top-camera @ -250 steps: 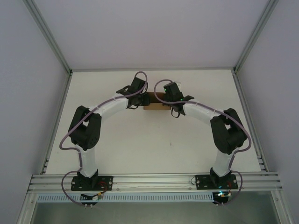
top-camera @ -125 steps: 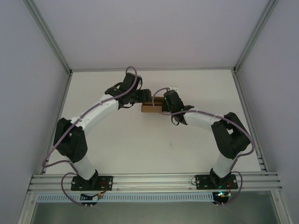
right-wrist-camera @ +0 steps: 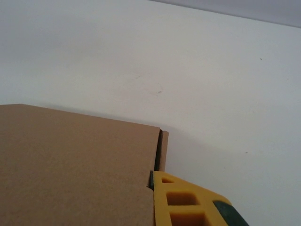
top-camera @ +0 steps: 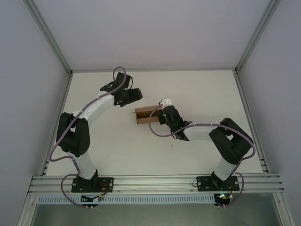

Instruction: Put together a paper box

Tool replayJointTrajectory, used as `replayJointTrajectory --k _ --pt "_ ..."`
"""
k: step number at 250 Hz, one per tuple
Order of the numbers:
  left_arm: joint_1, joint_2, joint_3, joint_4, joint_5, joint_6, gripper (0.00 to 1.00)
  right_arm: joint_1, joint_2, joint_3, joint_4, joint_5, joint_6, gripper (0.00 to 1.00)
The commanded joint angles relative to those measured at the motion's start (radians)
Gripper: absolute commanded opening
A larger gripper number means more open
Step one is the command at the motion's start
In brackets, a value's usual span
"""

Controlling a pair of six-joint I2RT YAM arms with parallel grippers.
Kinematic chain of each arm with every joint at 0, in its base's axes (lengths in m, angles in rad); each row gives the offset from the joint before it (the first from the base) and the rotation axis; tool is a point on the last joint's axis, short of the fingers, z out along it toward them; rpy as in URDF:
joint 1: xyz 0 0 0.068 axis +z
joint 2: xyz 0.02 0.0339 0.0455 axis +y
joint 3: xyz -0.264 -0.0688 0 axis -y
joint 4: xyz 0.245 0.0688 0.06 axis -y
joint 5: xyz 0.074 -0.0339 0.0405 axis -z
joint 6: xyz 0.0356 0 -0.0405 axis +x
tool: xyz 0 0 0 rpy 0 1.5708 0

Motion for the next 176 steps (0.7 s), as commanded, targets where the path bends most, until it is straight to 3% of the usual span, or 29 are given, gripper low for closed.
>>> replayJointTrajectory --k 1,67,97,120,142,176 --pt "-0.004 0.010 -0.079 0.018 0.059 -0.042 0.74 0.016 0.020 -0.033 0.048 0.010 -0.051 0.09" --pt "0.000 -0.020 -0.209 0.080 0.058 -0.071 0.65 0.048 -0.008 -0.079 0.007 -0.008 -0.079 0.16" --pt "-0.001 0.014 -0.232 0.132 0.112 -0.051 0.58 0.049 -0.034 -0.093 -0.037 -0.008 -0.045 0.20" --pt "0.000 0.054 -0.217 0.113 0.128 -0.024 0.47 0.048 -0.061 -0.095 -0.103 -0.024 -0.018 0.27" --pt "0.003 0.062 -0.239 0.149 0.139 -0.007 0.44 0.049 -0.097 -0.100 -0.188 -0.042 0.023 0.36" --pt "0.015 0.074 -0.259 0.195 0.167 0.014 0.40 0.048 -0.161 -0.125 -0.310 -0.045 0.044 0.58"
